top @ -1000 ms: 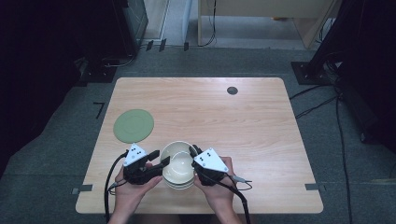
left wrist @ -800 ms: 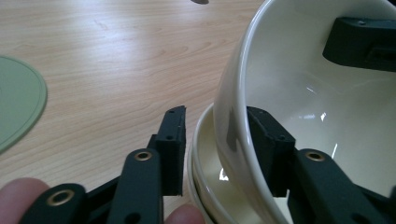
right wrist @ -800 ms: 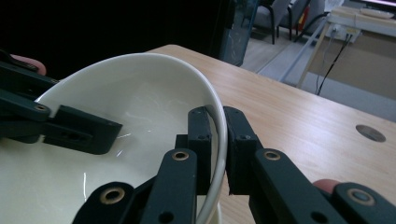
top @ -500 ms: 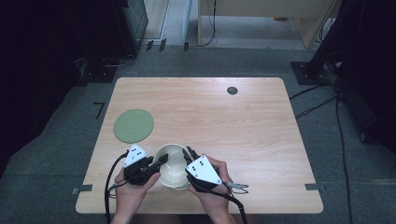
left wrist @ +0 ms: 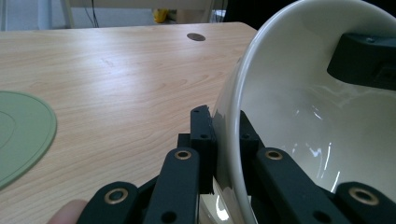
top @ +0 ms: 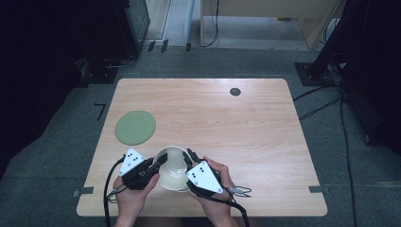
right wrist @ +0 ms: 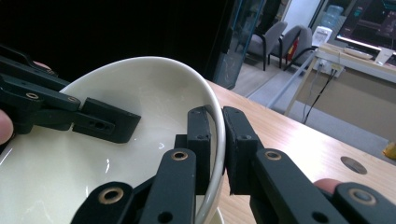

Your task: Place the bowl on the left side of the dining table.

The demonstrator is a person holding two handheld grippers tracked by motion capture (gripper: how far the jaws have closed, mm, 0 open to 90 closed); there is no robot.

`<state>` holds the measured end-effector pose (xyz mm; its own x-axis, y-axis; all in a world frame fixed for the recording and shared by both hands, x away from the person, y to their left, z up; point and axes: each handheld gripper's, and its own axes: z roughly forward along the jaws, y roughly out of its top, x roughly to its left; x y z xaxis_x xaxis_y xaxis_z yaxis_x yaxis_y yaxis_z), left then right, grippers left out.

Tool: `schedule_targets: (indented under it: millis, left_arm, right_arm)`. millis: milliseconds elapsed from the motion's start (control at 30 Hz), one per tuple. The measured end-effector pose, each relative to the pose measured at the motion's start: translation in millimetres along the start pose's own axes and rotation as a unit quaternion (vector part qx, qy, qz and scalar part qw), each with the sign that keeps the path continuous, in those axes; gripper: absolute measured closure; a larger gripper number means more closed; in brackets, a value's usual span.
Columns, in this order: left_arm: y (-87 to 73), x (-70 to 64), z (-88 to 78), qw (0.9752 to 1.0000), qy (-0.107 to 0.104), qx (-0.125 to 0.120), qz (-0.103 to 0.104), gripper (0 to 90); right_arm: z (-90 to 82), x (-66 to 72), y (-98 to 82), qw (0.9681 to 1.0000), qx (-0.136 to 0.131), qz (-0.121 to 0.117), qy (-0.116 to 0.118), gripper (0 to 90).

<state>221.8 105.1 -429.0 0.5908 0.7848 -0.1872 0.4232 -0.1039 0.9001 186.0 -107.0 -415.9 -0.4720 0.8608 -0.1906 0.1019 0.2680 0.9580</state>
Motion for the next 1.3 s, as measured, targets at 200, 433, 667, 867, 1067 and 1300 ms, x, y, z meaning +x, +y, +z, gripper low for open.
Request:
schedule_targets:
  millis: [200,433,667,867,1067,1300]
  left_arm:
    - [2.1,2.5,-5.6,0.9999,0.003,-0.012,0.002,84.1]
    - [3.3,5.0,-12.4,0.9994,-0.002,-0.036,0.002,83.9]
    - [3.7,9.9,-14.9,0.9992,0.002,-0.040,-0.003,84.1]
    - [4.8,20.0,-19.4,0.9986,0.010,-0.048,-0.021,84.1]
    - [5.0,29.6,-23.6,0.9978,0.018,-0.053,-0.035,84.1]
    - [5.7,41.5,-30.2,0.9967,0.030,-0.059,-0.047,84.2]
  right_arm:
    - [0.5,1.7,1.5,0.9999,-0.007,0.009,0.010,82.9]
    - [-0.7,1.1,9.5,0.9992,-0.009,0.030,0.026,81.1]
    - [-8.1,-4.7,16.0,0.9973,-0.015,0.057,0.043,72.6]
    - [-19.9,-15.9,17.7,0.9943,-0.021,0.081,0.066,52.1]
    - [-27.1,-29.8,15.3,0.9929,-0.003,0.109,0.049,28.0]
    - [-35.7,-60.5,-0.2,0.9919,0.018,0.122,0.029,13.4]
